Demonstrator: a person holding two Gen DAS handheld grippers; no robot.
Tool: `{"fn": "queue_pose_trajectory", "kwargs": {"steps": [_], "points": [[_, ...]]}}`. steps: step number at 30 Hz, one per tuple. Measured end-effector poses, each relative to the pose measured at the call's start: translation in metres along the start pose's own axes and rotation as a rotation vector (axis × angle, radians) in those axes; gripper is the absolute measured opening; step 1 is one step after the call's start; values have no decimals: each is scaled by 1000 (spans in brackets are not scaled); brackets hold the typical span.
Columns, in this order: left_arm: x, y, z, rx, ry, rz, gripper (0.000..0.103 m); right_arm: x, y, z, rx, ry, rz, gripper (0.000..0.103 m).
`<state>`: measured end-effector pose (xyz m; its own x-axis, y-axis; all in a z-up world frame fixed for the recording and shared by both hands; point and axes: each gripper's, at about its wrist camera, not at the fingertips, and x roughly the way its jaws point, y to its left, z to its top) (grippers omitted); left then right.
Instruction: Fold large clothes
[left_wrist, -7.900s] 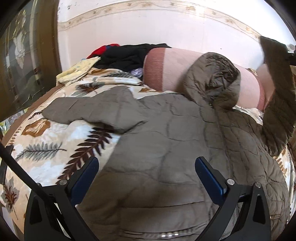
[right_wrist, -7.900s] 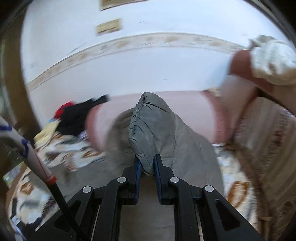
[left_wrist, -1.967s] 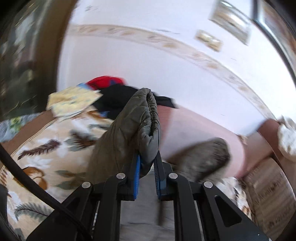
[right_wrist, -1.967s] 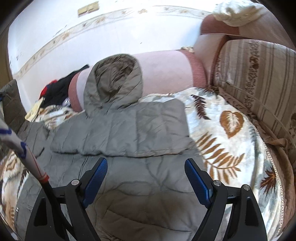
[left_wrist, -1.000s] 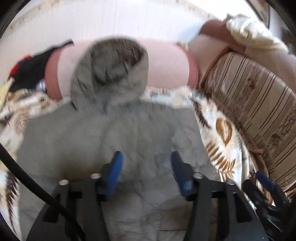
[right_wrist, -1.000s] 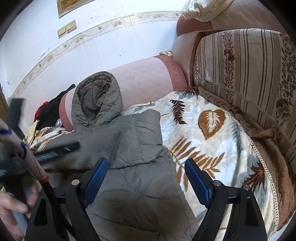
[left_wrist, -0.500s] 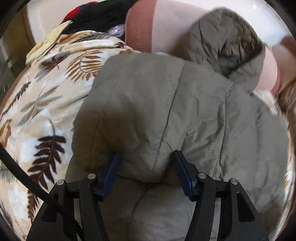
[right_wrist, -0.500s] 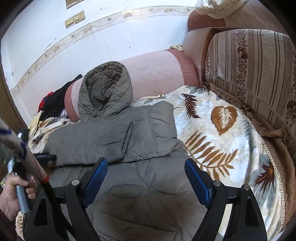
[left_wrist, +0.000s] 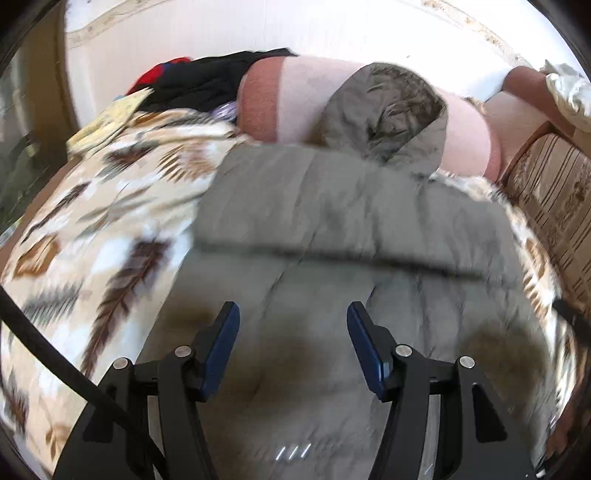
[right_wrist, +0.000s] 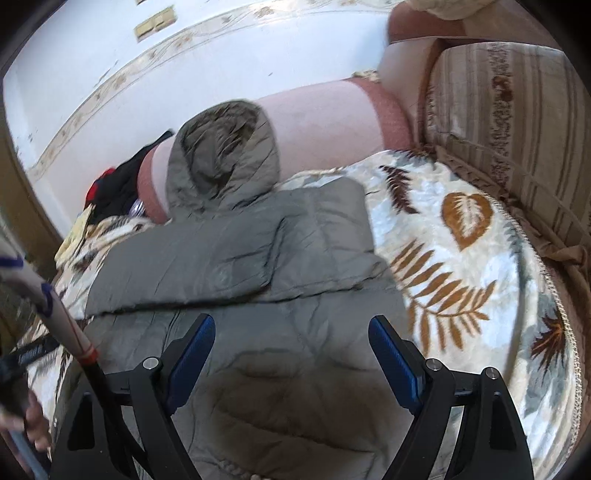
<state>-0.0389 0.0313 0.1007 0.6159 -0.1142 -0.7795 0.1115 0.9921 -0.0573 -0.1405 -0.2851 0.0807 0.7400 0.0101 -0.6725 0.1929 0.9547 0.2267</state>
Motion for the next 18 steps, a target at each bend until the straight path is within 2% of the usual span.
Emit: {"fn": "queue_pose_trajectory", "kwargs": {"steps": [4, 9, 14, 18], "points": [[-9, 14, -50, -17, 37, 52, 60, 4, 11, -8, -37, 31, 13, 89], [3, 12, -81, -14, 115, 63, 60, 20, 24, -24, -74, 111, 26, 89], [-15, -11, -70, 43, 12, 69, 60, 25, 28, -28, -85, 123, 19, 89], [-16, -35, -40, 83, -66, 70, 60, 27, 25, -24, -59, 110, 9, 89]]}}
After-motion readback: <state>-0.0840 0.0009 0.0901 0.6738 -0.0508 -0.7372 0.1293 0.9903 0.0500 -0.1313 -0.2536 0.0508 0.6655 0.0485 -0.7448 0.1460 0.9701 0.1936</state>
